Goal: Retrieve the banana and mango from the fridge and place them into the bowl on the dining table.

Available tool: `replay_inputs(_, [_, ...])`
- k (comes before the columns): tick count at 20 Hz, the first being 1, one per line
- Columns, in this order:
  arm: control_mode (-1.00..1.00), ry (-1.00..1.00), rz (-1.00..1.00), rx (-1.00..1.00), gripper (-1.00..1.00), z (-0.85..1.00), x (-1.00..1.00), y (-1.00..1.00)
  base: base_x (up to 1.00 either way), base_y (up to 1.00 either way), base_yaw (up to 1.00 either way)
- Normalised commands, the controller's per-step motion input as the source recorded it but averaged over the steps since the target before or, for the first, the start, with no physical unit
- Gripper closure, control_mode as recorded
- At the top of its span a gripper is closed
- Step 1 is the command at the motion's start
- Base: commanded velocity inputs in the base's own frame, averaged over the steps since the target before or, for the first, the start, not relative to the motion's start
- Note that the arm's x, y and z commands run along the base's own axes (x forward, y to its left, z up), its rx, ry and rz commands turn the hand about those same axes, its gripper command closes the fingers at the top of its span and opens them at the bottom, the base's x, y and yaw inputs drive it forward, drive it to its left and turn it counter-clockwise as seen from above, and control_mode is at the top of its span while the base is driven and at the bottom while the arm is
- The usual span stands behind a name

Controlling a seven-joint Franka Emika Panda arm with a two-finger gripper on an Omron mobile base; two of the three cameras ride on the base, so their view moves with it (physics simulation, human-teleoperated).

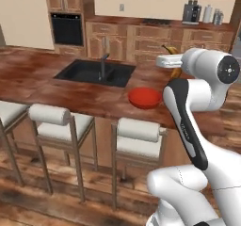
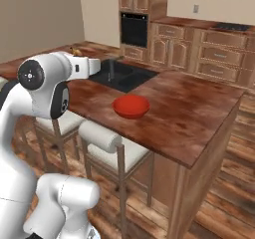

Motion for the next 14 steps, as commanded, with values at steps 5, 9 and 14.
replay_inputs(5, [1.00, 0.00, 0.00, 0.00, 1.00, 0.00, 0.00, 0.00, 0.58, 1.00, -0.51])
replay_inputs(9, [1.00, 0.00, 0.00, 0.00, 1.00, 0.00, 0.00, 0.00, 0.57, 0.84, -0.49])
replay_inputs(14, [1.00, 0.00, 0.00, 0.00, 1.00, 0.00, 0.00, 0.00, 0.53, 0.20, -0.43])
